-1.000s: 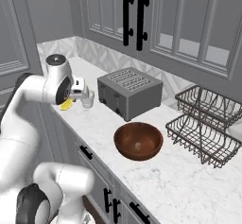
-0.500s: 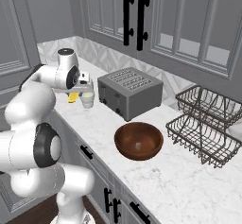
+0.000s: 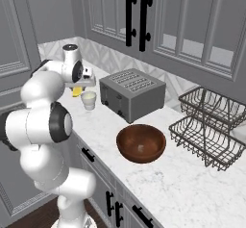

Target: Grab a lemon wedge from the fridge and one ice cube from the ice bowl, and put them in the glass of lemonade.

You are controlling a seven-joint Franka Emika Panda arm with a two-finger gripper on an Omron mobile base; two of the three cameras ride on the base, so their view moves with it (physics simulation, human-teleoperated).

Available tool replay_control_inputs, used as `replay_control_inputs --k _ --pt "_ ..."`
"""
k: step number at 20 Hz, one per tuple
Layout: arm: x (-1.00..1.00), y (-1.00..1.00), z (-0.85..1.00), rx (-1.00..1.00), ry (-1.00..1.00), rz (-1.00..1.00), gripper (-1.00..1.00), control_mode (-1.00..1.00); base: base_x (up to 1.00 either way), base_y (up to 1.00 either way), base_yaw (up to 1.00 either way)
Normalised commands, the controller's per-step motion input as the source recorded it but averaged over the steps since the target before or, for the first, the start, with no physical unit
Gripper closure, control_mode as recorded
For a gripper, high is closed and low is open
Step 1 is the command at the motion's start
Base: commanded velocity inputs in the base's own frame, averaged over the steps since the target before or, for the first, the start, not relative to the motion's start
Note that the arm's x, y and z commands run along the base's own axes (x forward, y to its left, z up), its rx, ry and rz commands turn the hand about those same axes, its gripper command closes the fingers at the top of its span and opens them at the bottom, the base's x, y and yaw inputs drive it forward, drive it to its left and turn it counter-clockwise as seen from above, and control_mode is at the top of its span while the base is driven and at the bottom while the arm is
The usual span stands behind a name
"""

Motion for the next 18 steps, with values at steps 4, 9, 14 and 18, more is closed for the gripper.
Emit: replay_control_inputs --k 4,9,14,18 --pt "0.45 0.19 -0.21 -0.01 0.02 0.0 1.0 -1.0 0.0 0.0 0.0" --pt "0.11 0.0 -0.22 -0.02 0.01 0.0 1.0 -1.0 0.0 0.0 0.0" --pt "0.1 0.0 -0.1 -0.01 0.01 0.0 1.0 -1.0 0.0 0.0 0.0" --pt "0.23 0.0 0.0 0.0 0.0 0.0 1.0 -1.0 0.0 0.0 0.0"
